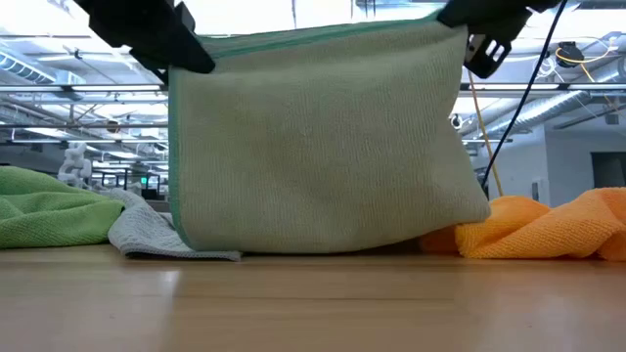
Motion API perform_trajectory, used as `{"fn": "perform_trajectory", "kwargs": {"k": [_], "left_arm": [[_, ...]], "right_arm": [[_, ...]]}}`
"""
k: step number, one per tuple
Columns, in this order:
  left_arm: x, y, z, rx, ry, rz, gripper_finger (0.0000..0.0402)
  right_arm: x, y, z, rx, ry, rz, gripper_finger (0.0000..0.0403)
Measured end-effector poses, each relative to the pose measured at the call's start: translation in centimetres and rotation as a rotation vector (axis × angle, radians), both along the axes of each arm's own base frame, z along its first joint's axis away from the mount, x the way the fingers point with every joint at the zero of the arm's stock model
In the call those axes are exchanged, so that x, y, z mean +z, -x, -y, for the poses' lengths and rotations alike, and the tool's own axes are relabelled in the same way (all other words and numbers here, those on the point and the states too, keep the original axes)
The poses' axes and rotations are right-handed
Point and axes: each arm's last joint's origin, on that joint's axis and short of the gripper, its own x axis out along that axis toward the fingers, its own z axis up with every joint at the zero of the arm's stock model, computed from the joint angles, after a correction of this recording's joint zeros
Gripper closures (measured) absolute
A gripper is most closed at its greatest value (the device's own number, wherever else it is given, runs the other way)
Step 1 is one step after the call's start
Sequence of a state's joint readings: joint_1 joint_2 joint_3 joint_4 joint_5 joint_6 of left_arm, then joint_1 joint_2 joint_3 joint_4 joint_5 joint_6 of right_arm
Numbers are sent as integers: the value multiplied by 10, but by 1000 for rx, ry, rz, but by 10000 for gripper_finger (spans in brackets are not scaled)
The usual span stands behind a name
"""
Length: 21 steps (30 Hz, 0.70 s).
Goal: Fold microfiber towels
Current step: Fold the top light green towel
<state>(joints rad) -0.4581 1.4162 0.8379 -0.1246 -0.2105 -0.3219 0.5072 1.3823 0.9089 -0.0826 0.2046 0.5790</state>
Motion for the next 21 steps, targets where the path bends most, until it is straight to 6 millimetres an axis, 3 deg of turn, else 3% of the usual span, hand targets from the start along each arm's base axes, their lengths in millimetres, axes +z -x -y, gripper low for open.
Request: {"fn": "perform_trajectory", "kwargs": {"k": [7, 21], "left_arm": [[-13, -5, -14, 165, -137, -34, 392], [-55, -37, -71, 297, -174, -193, 388]], "right_arm": [[-9, -5, 18, -133, 70, -63, 399], [-29, -17, 70, -320, 167, -229, 399]]}}
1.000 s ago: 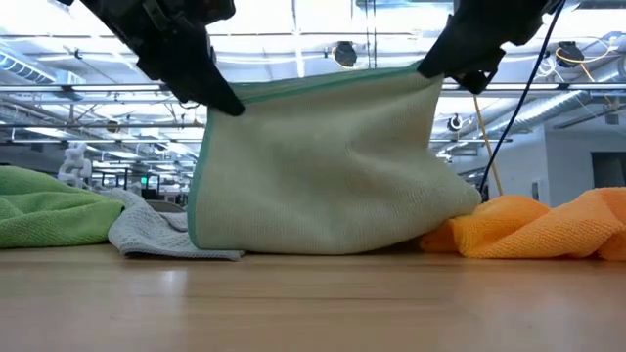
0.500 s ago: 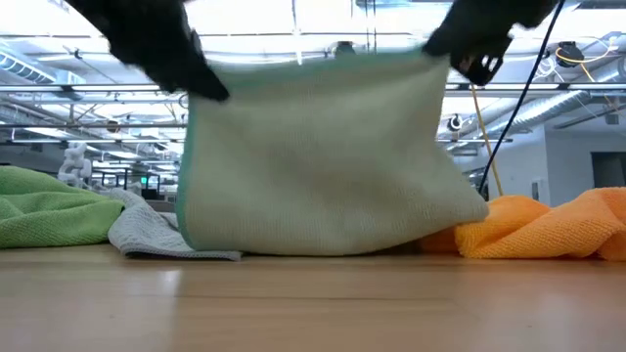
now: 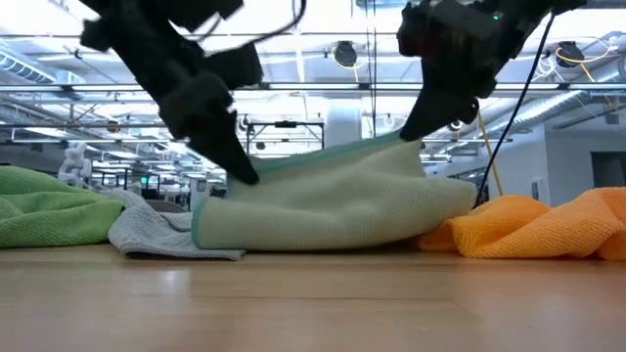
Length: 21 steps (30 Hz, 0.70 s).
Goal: Fold microfiber towels
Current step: Fold the top light green towel
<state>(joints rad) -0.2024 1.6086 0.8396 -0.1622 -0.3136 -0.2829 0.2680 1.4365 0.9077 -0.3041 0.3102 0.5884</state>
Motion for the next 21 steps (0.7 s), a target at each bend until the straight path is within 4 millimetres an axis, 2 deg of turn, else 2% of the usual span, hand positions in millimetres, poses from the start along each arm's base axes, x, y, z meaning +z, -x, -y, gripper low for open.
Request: {"fn": "perform_trajectory", "kwargs": {"k": [7, 14, 21], "left_arm": [[-16, -7, -10, 10, 6, -37, 391], [-18, -7, -21, 63, -62, -48, 380], [-33, -15, -30, 58, -125, -64, 378]], "right_arm": [[-5, -3, 9, 1, 37, -33, 394], [-18, -9, 25, -80, 99, -86, 347], [-15, -11, 31, -117, 109, -53, 303]]}}
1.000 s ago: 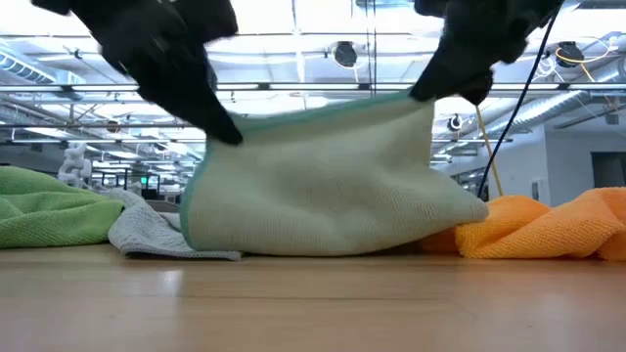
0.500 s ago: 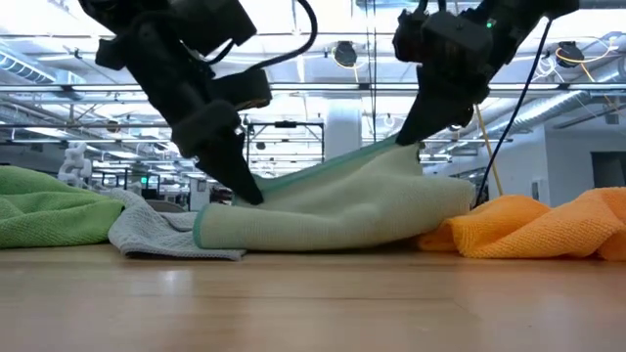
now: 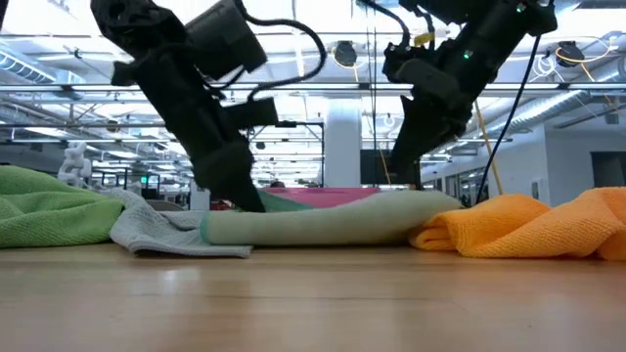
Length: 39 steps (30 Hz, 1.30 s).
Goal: Fold microfiber towels
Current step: Fold the top light green towel
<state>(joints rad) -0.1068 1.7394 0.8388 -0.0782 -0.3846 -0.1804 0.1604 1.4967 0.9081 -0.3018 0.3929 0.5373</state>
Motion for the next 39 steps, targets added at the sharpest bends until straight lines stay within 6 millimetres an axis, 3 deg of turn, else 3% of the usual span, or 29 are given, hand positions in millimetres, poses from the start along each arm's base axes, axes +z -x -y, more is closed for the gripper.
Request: {"fn": "perform_trajectory", "kwargs": {"k": [9, 13, 21, 27, 30, 33, 39], "left_arm": [[-7, -3, -3, -27, -32, -14, 374], [2, -5, -3, -32, -43, 25, 331], [41, 3, -1, 14, -48, 134, 220], [70, 30, 18, -42, -15, 193, 200], [67, 33, 33, -94, 0, 299, 209], [50, 40, 39, -134, -5, 368, 221], [11, 43, 33, -144, 0, 445, 240]], "right_arm": [[1, -10, -10, 36, -11, 96, 298], [-5, -19, -13, 59, -2, 131, 298], [-32, -36, -21, 198, -13, 277, 298], [-57, -40, -20, 266, 25, 353, 306], [-68, -41, -15, 291, 77, 320, 319], [-80, -44, -7, 297, 112, 340, 336], [-103, -42, 6, 289, 89, 364, 374]]}}
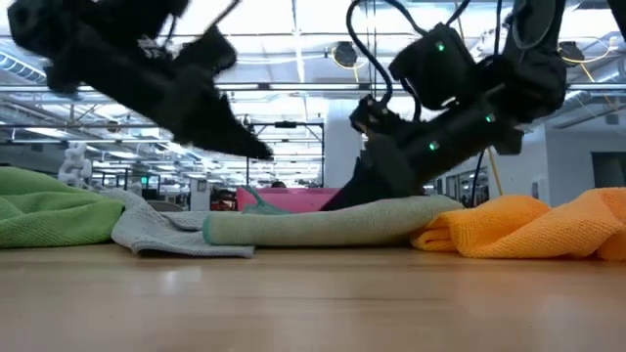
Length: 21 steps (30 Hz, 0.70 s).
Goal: Fold microfiber towels
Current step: Fold the top light green towel
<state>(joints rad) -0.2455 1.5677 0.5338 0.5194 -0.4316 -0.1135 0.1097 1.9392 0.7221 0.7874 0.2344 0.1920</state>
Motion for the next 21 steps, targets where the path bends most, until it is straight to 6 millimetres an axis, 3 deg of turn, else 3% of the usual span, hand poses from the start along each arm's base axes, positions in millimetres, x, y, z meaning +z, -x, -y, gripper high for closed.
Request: {"fn": "perform_trajectory", "kwargs": {"k": [6, 9, 21], "left_arm": [[-25, 1, -13, -12, -20, -85, 250], [-31, -10, -17, -23, -4, -84, 248], [-37, -15, -23, -66, 26, -120, 248]], "right_arm": [[-18, 10, 3, -39, -44, -36, 401], [-20, 16, 3, -48, -69, -17, 399], [-17, 22, 6, -31, -45, 11, 402]]}}
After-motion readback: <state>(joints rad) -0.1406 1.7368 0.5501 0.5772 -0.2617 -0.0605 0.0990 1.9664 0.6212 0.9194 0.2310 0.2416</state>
